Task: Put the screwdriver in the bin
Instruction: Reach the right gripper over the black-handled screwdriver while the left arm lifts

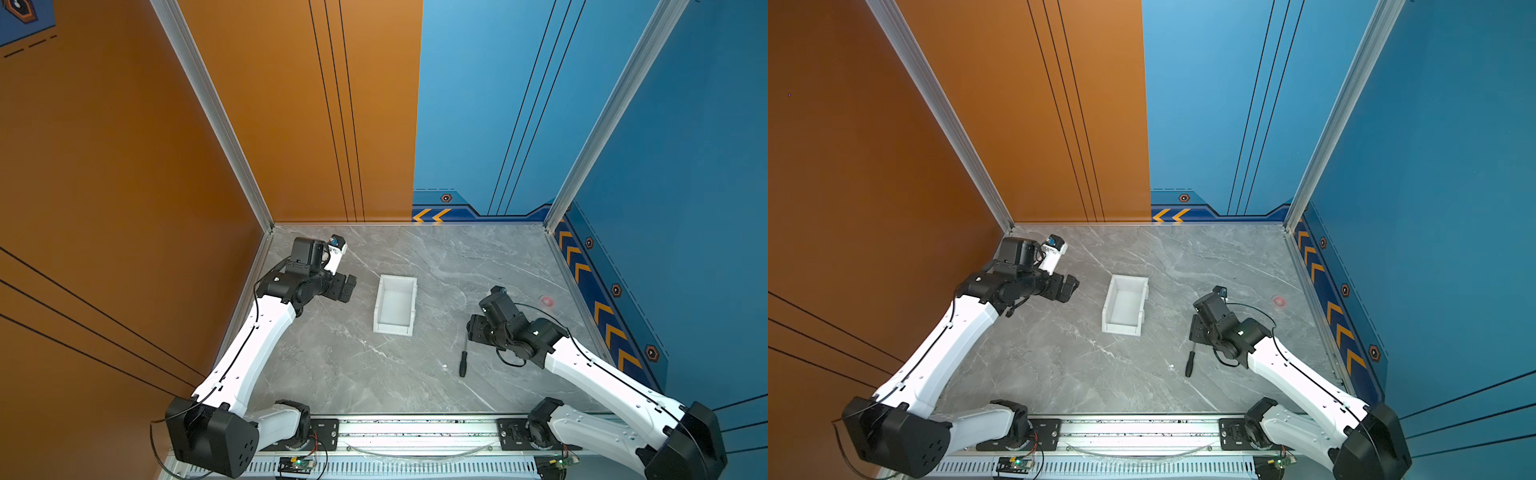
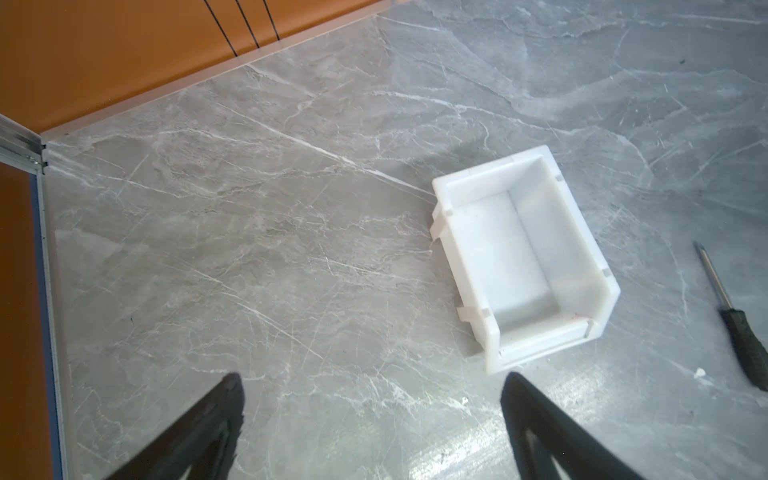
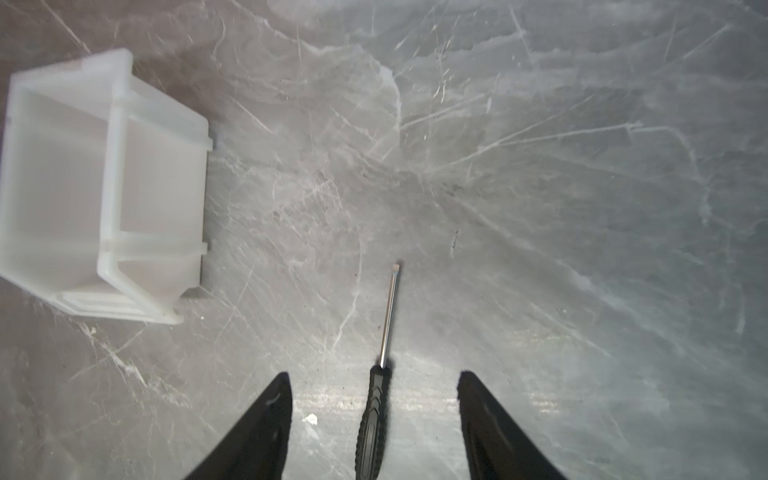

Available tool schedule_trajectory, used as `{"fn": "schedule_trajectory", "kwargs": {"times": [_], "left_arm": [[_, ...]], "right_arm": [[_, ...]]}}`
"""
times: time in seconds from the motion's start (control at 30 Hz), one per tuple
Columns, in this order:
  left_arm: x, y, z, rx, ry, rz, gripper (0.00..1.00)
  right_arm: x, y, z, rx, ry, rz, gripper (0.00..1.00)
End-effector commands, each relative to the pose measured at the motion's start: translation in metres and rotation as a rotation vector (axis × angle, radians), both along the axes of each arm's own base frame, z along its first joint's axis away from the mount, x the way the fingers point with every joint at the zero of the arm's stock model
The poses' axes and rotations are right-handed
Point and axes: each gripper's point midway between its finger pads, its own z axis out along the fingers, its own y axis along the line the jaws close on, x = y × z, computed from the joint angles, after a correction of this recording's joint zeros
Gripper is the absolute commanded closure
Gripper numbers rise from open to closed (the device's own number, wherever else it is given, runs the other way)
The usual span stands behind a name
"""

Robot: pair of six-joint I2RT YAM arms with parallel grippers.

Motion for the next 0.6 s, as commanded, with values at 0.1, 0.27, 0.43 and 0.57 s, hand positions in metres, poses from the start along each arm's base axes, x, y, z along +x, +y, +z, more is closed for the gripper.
{"fn": "schedule_trajectory", "kwargs": {"times": [0.1,0.27,0.43,0.57], "left_arm": [[-0.022,-0.022,0.009,-0.014,0.055,-0.096,0.02],[-0.035,-0.039,-0.002,-0.028,0.105,-0.171,0.02],[-0.048,-0.049,-0.008,-0.02,0.117,-0.247,0.02],[-0.053,-0.052,-0.011,-0.007,0.117,-0.267,0.02]], "right_arm": [[-0.043,-0.009,-0.034,-0.101,0.116,-0.032,0.34],[-0.046,-0.005,-0.042,-0.131,0.125,-0.02,0.37],[-0.044,0.005,-0.051,-0.131,0.148,-0.008,0.41],[-0.043,0.012,-0.058,-0.146,0.169,-0.001,0.42]]}}
